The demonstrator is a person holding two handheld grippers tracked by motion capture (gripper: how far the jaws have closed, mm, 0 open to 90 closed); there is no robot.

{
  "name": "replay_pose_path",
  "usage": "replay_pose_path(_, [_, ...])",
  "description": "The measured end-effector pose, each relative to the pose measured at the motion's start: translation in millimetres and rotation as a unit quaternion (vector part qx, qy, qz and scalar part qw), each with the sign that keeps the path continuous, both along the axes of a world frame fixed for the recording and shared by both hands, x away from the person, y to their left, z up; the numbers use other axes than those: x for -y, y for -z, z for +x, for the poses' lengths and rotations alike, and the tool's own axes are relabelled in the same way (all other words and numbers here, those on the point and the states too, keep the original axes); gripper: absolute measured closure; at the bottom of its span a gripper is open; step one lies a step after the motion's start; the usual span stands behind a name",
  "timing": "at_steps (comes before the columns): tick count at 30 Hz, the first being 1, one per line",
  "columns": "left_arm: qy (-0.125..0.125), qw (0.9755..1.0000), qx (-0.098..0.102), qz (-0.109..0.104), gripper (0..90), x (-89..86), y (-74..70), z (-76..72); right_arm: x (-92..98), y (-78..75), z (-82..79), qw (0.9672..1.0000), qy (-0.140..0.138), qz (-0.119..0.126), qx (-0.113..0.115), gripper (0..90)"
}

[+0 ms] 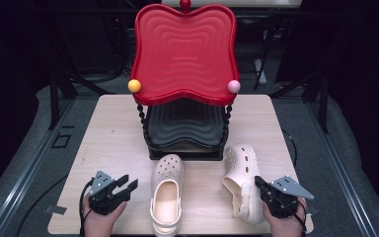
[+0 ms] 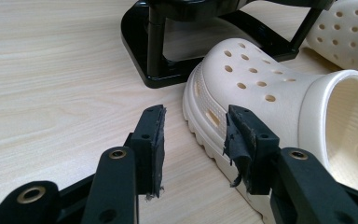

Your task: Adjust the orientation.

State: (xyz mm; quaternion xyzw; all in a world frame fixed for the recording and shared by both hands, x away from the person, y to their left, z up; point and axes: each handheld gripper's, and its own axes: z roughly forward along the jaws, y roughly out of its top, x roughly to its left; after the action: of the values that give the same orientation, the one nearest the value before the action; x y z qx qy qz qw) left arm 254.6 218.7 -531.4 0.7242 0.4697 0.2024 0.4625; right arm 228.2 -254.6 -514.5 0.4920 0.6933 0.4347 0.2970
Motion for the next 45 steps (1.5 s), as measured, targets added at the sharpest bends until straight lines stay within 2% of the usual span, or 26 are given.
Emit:
replay_pose_path(8, [-0.005, 1.0000, 0.001, -0.004, 57.0, -3.1, -1.0, 0.7, 24.9, 1.1, 3.0, 0.9988, 0.043, 0.013, -0.017, 90.0])
replay_pose_path(13, [-0.004, 1.0000, 0.005, -0.002, 56.8, -2.7, -1.2, 0.8, 44.4, 7.1, 9.0, 0.9960, 0.077, 0.024, -0.039, 90.0])
replay_pose_path(18, [-0.003, 1.0000, 0.005, 0.000, 56.7, -1.3, -1.1, 0.1, 63.7, 21.8, 18.2, 0.9906, 0.106, 0.042, -0.076, 90.0])
replay_pose_path(22, [-0.001, 1.0000, 0.003, 0.002, 56.7, 0.1, 0.0, 0.0, 71.4, 33.3, 24.6, 0.9858, 0.114, 0.043, -0.116, 90.0])
replay_pose_path(23, [-0.001, 1.0000, 0.001, 0.003, 56.7, 0.2, 0.0, 0.0, 73.5, 36.9, 26.6, 0.9840, 0.116, 0.040, -0.129, 90.0])
replay_pose_path(24, [0.000, 1.0000, 0.003, 0.000, 56.7, 0.4, 0.6, 0.2, 72.5, 38.9, 27.7, 0.9815, 0.118, 0.054, -0.140, 90.0])
replay_pose_path(26, [0.000, 1.0000, 0.003, 0.001, 56.7, 0.3, 1.0, 0.3, 73.1, 37.8, 28.7, 0.9837, 0.115, 0.035, -0.134, 89.7])
replay_pose_path(29, [-0.001, 1.0000, 0.002, 0.002, 56.6, -0.1, 1.3, 0.4, 69.8, 32.0, 26.2, 0.9856, 0.119, 0.028, -0.117, 86.4])
replay_pose_path(31, [-0.001, 1.0000, 0.001, 0.001, 56.6, -0.1, 1.6, 0.5, 68.7, 25.9, 22.7, 0.9874, 0.123, 0.023, -0.097, 83.4])
replay_pose_path(33, [-0.001, 1.0000, 0.001, 0.001, 56.6, -0.2, 1.6, 0.5, 67.5, 18.7, 17.8, 0.9888, 0.127, 0.029, -0.073, 79.0])
replay_pose_path(35, [0.000, 1.0000, 0.001, 0.000, 56.4, -0.2, 1.5, 0.5, 65.0, 9.8, 11.2, 0.9910, 0.119, 0.041, -0.046, 75.7])
replay_pose_path(38, [0.000, 1.0000, 0.000, -0.001, 56.3, -0.1, 1.9, 0.6, 58.1, 2.6, 6.1, 0.9937, 0.100, 0.045, -0.026, 69.0])
replay_pose_path(40, [0.001, 1.0000, -0.001, 0.000, 56.2, 0.2, 2.6, 0.8, 52.5, 3.3, 6.8, 0.9954, 0.085, 0.033, -0.028, 66.8])
replay_pose_path(41, [0.001, 1.0000, -0.002, -0.001, 56.2, 0.7, 2.8, 0.6, 48.2, 6.4, 9.0, 0.9958, 0.085, 0.017, -0.030, 65.8])
replay_pose_path(45, [0.004, 1.0000, -0.002, 0.000, 55.9, 2.0, 3.7, 0.6, 40.9, 18.7, 21.1, 0.9954, 0.080, -0.016, -0.050, 66.8])
